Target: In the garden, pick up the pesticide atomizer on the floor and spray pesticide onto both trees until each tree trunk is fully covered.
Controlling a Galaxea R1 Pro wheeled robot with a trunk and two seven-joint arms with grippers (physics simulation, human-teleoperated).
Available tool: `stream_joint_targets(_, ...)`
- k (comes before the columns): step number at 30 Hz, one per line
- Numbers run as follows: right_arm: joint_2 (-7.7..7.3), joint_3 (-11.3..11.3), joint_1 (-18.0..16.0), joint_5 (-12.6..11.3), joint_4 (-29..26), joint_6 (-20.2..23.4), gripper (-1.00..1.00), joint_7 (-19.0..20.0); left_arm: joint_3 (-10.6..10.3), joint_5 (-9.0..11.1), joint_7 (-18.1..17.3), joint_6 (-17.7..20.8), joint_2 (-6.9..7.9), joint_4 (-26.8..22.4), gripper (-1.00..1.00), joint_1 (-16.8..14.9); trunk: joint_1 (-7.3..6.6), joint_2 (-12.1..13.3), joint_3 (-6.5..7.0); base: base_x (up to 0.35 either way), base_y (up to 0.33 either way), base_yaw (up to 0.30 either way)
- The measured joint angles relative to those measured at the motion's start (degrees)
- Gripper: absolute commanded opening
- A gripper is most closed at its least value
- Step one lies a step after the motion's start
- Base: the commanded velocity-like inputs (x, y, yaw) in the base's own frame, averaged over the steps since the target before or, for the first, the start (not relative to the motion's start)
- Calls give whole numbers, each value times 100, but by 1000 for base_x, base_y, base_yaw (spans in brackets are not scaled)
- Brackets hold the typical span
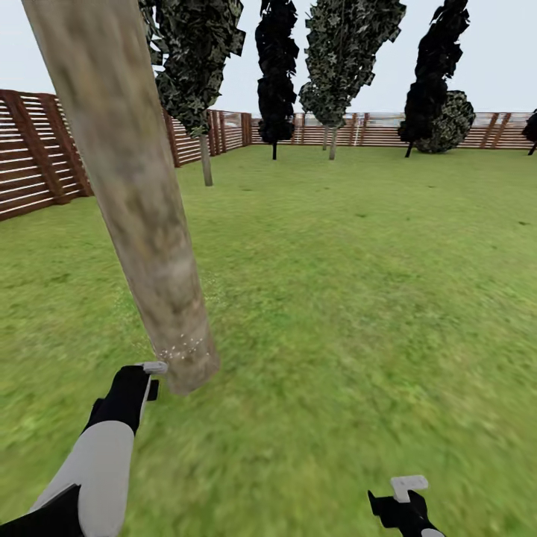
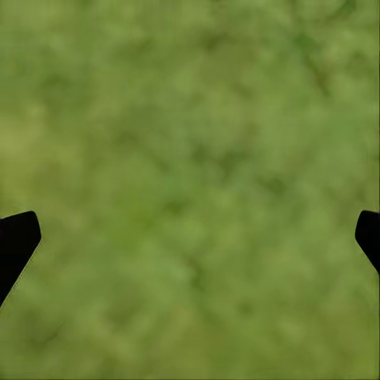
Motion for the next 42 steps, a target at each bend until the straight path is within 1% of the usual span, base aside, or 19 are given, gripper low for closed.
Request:
stream_joint_targets(5,-9,0,0,8,0,2,100,0,-4,-4,0,-1,-7,-2,-100,-3,-1,0,0,300,-35,1)
stream_joint_targets(11,-9,0,3,0,-1,0,100,0,-5,-9,0,6,-16,0,-100,-37,0,0,0,232,-185,0)
stream_joint_targets(16,-9,0,1,-1,-2,1,100,0,-6,-8,0,6,-21,0,-100,-46,2,0,0,20,-284,0)
stream_joint_targets(19,-9,0,2,-1,-2,3,100,0,3,-10,0,13,-24,-173,-100,-40,2,0,0,1,-289,0)
stream_joint_targets(23,-9,0,1,-2,-2,4,100,0,5,-3,-3,23,-32,-214,-100,-38,2,0,0,0,-289,18)
stream_joint_targets(42,0,0,-1,-2,0,6,100,0,5,2,-1,26,-48,-222,-100,-45,1,0,0,21,-289,264)
